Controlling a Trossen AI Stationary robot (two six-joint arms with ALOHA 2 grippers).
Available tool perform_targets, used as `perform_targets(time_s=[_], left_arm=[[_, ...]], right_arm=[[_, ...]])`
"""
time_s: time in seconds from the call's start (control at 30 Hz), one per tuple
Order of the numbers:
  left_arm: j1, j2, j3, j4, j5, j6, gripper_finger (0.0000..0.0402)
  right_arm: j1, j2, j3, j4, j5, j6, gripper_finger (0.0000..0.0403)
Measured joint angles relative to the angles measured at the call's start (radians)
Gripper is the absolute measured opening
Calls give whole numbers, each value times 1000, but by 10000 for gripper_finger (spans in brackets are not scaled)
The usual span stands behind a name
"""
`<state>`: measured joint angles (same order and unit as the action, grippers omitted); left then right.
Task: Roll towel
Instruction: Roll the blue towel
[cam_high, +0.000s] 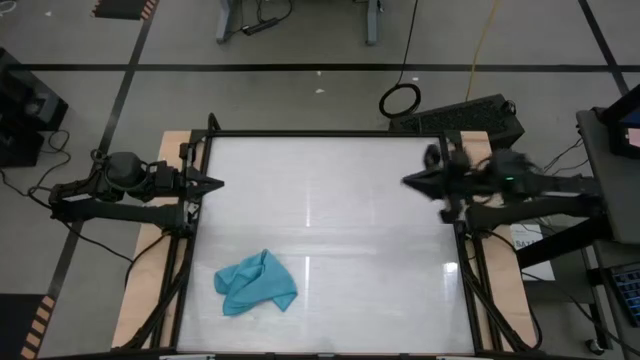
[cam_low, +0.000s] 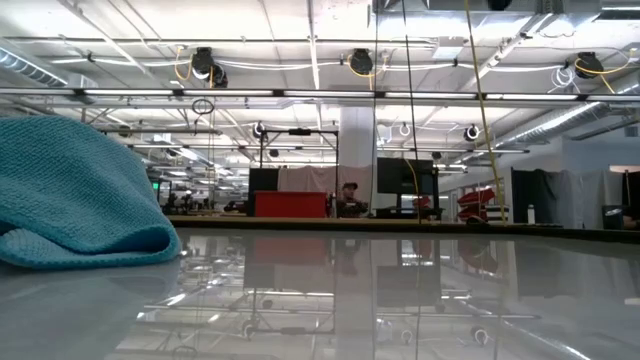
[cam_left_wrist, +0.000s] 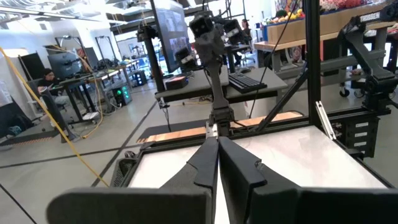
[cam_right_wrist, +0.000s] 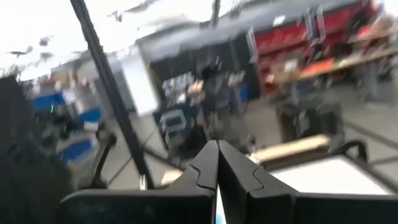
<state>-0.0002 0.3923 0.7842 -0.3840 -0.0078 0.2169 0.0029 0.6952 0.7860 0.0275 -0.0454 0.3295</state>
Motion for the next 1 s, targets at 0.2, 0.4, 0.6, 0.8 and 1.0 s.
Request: perform_targets(time_s=[0.2, 0.4, 0.6, 0.8, 1.0], left_arm=[[0, 0, 0, 0, 0, 0, 22], [0, 0, 0, 0, 0, 0, 22], [0, 0, 0, 0, 0, 0, 22], [0, 0, 0, 0, 0, 0, 22], [0, 0, 0, 0, 0, 0, 22]], right_arm=[[0, 215, -1, 68, -47, 30, 0], [10, 408, -1, 144, -65, 27, 0], [58, 567, 0, 285, -65, -25, 0], [148, 700, 0, 393, -61, -66, 0], [243, 833, 0, 509, 1, -126, 29]])
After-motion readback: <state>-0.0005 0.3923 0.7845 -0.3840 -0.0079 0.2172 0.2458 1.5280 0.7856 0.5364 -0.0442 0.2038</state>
